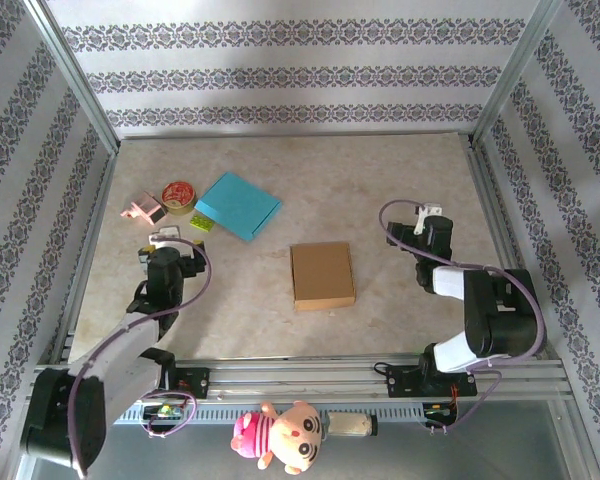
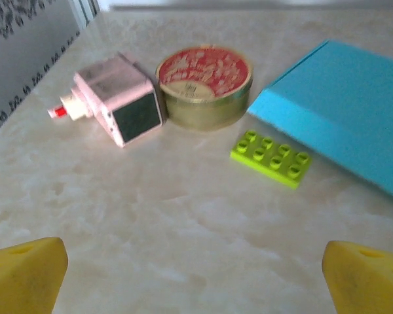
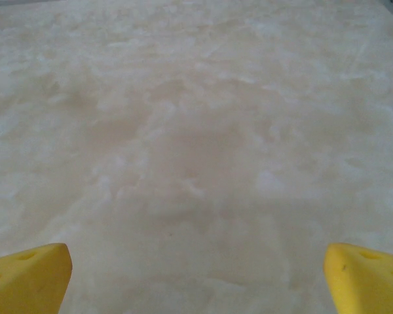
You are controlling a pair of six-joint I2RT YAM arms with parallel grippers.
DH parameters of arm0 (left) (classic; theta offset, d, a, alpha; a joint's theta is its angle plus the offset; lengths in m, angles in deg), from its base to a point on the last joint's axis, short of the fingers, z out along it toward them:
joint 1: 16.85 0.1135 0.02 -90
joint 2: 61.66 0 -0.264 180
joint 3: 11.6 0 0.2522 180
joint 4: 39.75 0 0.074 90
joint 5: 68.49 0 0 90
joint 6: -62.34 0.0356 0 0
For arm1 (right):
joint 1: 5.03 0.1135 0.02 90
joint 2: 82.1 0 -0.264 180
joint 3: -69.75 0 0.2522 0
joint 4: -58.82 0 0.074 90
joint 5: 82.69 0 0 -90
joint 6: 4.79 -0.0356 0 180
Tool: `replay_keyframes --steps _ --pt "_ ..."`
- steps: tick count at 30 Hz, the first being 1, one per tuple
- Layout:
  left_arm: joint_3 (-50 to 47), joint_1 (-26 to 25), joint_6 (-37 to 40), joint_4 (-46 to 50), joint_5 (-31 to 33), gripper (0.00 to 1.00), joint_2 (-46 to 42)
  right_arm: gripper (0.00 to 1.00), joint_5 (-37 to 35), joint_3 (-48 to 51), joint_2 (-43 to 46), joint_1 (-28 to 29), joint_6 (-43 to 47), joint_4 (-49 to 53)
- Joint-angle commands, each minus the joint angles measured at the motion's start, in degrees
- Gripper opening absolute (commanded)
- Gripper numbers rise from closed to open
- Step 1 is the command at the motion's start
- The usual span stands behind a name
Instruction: Fold the paper box
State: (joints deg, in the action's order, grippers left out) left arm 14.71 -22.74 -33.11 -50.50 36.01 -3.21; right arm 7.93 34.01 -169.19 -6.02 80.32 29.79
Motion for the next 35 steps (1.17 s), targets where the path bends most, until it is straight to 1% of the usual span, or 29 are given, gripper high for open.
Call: replay_keyframes --steps 1,2,3,4,5,6,7,8,9,10,11,12,13,14,15,17,19,21,24,28,35 --pt "-1.9 2.3 2.1 -21.5 -7.4 1.00 6.9 0.98 1.8 -0.1 0.4 0.1 2.4 -8.7" --pt "-1.7 4.3 0.7 -27.3 -10.4 1.00 11.7 0.98 1.8 0.4 -0.3 0.2 2.3 -11.0" --pt "-0.1 6.0 0.4 -29.2 -13.9 1.00 15.5 0.98 1.5 0.5 -0.4 0.3 2.3 -11.4" --pt "3.3 6.5 2.6 -28.0 -16.0 1.00 19.0 0.98 1.4 0.4 -0.1 0.3 2.4 -10.5" --pt "6.4 6.5 4.6 -23.6 -17.3 1.00 20.9 0.98 1.5 0.1 0.1 0.4 2.6 -9.8" --pt "7.0 6.6 4.5 -26.0 -16.4 1.00 24.3 0.98 1.5 0.1 0.1 0.4 2.7 -9.6" --pt "5.9 7.1 4.0 -33.7 -16.8 1.00 30.0 0.98 1.4 0.1 0.1 0.4 2.6 -9.9" --pt "5.3 7.6 4.4 -43.5 -18.6 0.99 35.6 0.98 1.4 0.1 0.0 0.5 2.7 -9.8" --pt "5.6 7.7 4.2 -38.1 -18.9 0.99 33.5 0.98 1.4 0.1 0.0 0.5 2.7 -9.8" --pt "7.8 7.7 3.4 -28.2 -17.0 0.99 30.4 0.98 1.3 0.1 0.1 0.4 2.7 -9.9" --pt "8.3 7.8 3.3 -32.9 -15.8 0.99 32.8 0.98 1.4 0.1 0.1 0.4 2.7 -9.8" --pt "8.0 7.7 3.4 -34.8 -15.6 0.99 33.9 0.98 1.4 0.1 0.0 0.5 2.7 -9.7" --pt "9.1 7.6 2.9 -28.2 -15.4 0.99 31.6 0.98 1.4 0.1 0.0 0.5 2.7 -9.7" --pt "9.1 7.6 3.0 -29.1 -15.0 0.99 31.9 0.98 1.4 0.1 0.0 0.5 2.7 -9.8" --pt "8.2 7.6 3.3 -33.8 -14.9 0.99 33.4 0.98 1.4 0.1 0.0 0.6 2.7 -9.7" --pt "7.7 7.6 3.0 -31.8 -15.0 0.99 31.9 0.98 1.3 0.1 0.0 0.6 2.7 -9.8" --pt "7.4 7.6 3.3 -34.6 -15.1 0.99 33.1 0.98 1.4 0.1 0.1 0.6 2.8 -9.8" --pt "7.9 7.6 3.2 -32.2 -15.6 0.99 32.3 0.98 1.4 0.1 0.0 0.6 2.8 -9.7" --pt "8.7 7.6 3.5 -31.1 -16.4 0.99 32.5 0.98 1.2 0.0 0.0 0.6 2.8 -9.7" --pt "8.9 7.6 3.8 -31.2 -16.9 0.99 32.8 0.98 -0.5 -0.3 -0.1 1.5 3.5 -9.0" --pt "8.8 7.6 3.9 -31.2 -17.1 0.99 32.8 0.98 -0.5 0.1 0.0 1.5 3.6 -9.6"
